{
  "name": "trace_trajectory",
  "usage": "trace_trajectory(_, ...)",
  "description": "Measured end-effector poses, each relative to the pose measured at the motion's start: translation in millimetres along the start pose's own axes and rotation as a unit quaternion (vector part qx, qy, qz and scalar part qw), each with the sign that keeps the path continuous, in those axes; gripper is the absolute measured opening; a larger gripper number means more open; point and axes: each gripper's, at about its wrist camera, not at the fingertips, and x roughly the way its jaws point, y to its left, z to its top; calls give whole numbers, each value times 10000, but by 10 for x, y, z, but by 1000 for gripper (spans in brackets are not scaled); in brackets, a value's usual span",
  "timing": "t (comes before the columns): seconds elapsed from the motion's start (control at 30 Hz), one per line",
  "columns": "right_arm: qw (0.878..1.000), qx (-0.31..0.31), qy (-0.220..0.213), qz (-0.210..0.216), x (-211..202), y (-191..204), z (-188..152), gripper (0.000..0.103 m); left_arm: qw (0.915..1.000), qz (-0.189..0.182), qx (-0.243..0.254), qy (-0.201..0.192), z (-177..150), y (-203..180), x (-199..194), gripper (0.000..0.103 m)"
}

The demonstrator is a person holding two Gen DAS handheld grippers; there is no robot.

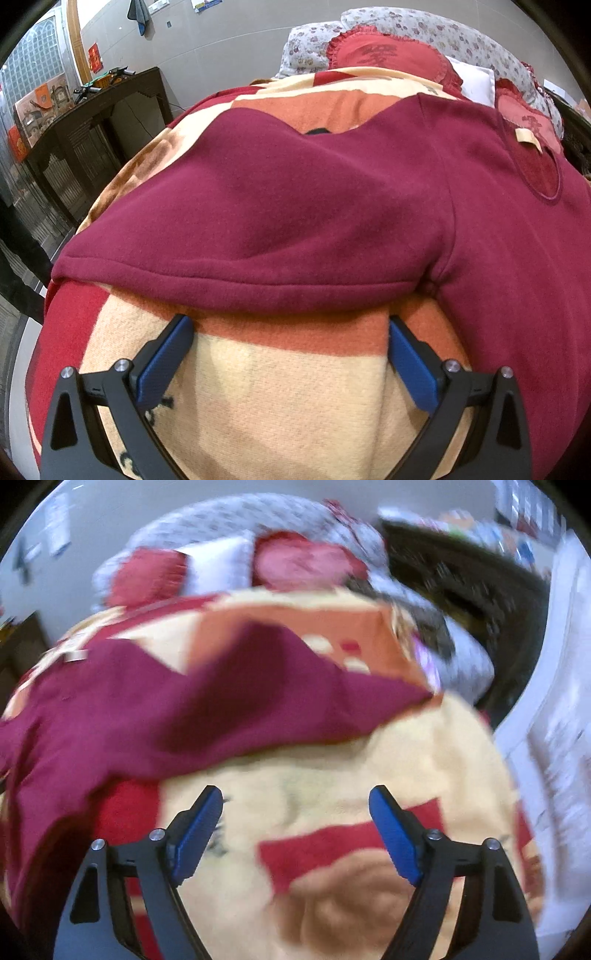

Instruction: Fold small clothes

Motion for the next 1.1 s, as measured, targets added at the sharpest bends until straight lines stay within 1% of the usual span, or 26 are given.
trace_trajectory(0.03, 9998, -32, -65, 162, -221, 89, 42, 103, 10000, 0, -4, 50, 14, -1, -9, 103)
trace_trajectory(0.07, 9995, -12, -91, 303, -352, 150, 70, 103, 10000, -15, 5, 82, 17, 4, -9, 103)
trace_trajectory(0.13, 9973, 105, -89, 724, -632, 308, 158, 103, 9996, -136, 138, 202, 44, -19, -57, 103)
trace_trajectory(0.17, 9955, 133, -61, 935, -750, 385, 207, 103, 9996, -135, 157, 216, 42, -34, -59, 103)
trace_trajectory(0.2, 9937, 119, -39, 1117, -860, 477, 243, 103, 9993, -159, 192, 280, 40, -36, -125, 103)
trace_trajectory(0.23, 9919, 60, -28, 1271, -966, 586, 298, 103, 9992, -224, 191, 261, 36, -41, -221, 102)
trace_trajectory(0.33, 9862, -263, -230, 1616, -1309, 871, 471, 103, 9990, -377, 232, 69, 85, -59, -488, 102)
trace_trajectory(0.4, 9819, -321, -448, 1813, -1496, 1012, 558, 103, 9982, -490, 307, -178, 133, -87, -762, 103)
trace_trajectory(0.43, 9789, -307, -522, 1952, -1553, 1083, 616, 103, 9978, -527, 320, -236, 149, -100, -825, 103)
trace_trajectory(0.5, 9743, -206, -547, 2177, -1519, 1201, 637, 103, 9963, -698, 316, -392, 173, -149, -1031, 103)
trace_trajectory(0.53, 9728, -171, -443, 2268, -1430, 1300, 625, 103, 9955, -801, 299, -421, 182, -182, -1114, 103)
trace_trajectory(0.6, 9724, -162, -244, 2315, -1221, 1490, 584, 103, 9947, -895, 272, -433, 189, -250, -1214, 103)
trace_trajectory(0.67, 9794, -321, -408, 1953, -1047, 1702, 524, 103, 9939, -943, 274, -495, 194, -321, -1288, 103)
trace_trajectory(0.7, 9836, -400, -534, 1675, -945, 1823, 481, 103, 9939, -915, 283, -539, 184, -366, -1331, 103)
trace_trajectory(0.73, 9854, -403, -565, 1555, -859, 1904, 453, 103, 9940, -901, 295, -553, 181, -380, -1351, 103)
trace_trajectory(0.77, 9854, -331, -508, 1590, -782, 1921, 433, 103, 9939, -902, 324, -555, 186, -412, -1367, 103)
trace_trajectory(0.83, 9822, -153, -378, 1831, -642, 2020, 401, 103, 9935, -930, 362, -545, 191, -475, -1381, 103)
trace_trajectory(0.9, 9836, -107, -324, 1773, -555, 2106, 403, 103, 9933, -940, 362, -559, 195, -516, -1392, 103)
trace_trajectory(1.0, 9850, -130, -373, 1681, -492, 2219, 394, 103, 9925, -998, 347, -615, 207, -539, -1424, 103)
trace_trajectory(1.1, 9862, -266, -340, 1599, -418, 2376, 362, 103, 9918, -1081, 290, -613, 235, -570, -1427, 103)
